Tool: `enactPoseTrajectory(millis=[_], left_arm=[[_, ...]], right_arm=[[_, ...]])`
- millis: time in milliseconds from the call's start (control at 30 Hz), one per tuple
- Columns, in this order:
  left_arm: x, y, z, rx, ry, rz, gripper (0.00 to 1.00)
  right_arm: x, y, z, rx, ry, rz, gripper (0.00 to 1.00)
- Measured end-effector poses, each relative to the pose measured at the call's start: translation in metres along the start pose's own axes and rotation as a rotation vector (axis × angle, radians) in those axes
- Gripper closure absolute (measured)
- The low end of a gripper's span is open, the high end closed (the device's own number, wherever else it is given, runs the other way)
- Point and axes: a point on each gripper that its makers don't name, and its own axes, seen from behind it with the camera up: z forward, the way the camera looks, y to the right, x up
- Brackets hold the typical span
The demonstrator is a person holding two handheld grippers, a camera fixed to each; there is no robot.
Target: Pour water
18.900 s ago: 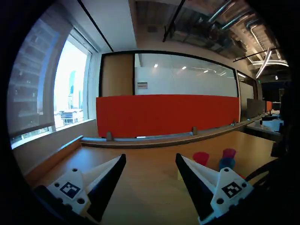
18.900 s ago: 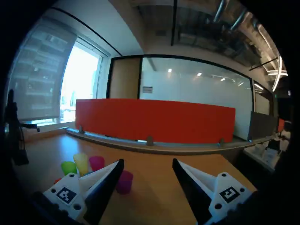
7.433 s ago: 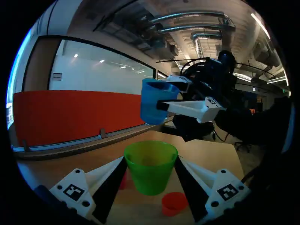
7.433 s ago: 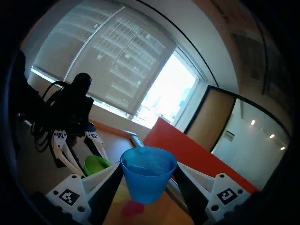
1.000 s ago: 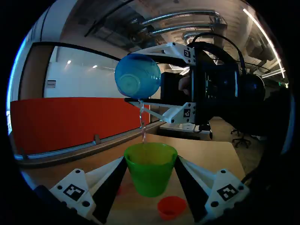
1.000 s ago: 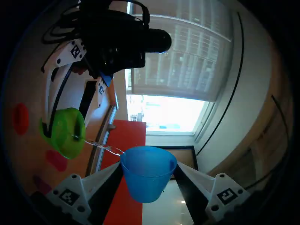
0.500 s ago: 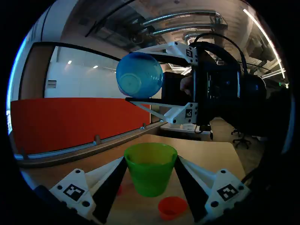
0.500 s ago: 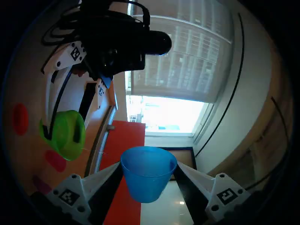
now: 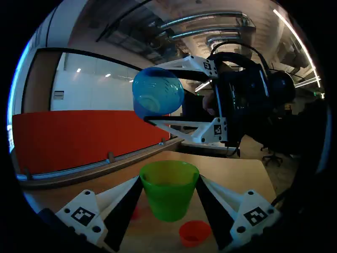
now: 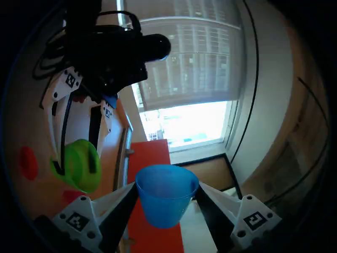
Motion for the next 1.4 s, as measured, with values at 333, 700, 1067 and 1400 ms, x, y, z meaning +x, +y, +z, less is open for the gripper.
enactPoseTrajectory(millis=[333, 700, 1067, 1400], left_arm=[[0.003, -0.003, 0.0, 0.007, -0.005, 0.0, 0.14], [0.005, -0.002, 0.0, 0.01, -0.014, 0.007, 0.14], [0.008, -0.001, 0.0, 0.015, -0.02, 0.012, 0.13], [0.007, -0.002, -0.001, 0.017, -0.038, 0.014, 0.14]], right_arm=[[-0.013, -0.017, -0.007, 0.018, -0.036, 0.355, 0.08], [-0.008, -0.026, -0.017, 0.036, -0.019, 0.727, 0.08], [-0.004, -0.041, -0.021, 0.099, -0.01, 1.06, 0.09], [-0.008, -0.042, -0.024, 0.121, -0.012, 1.188, 0.09]])
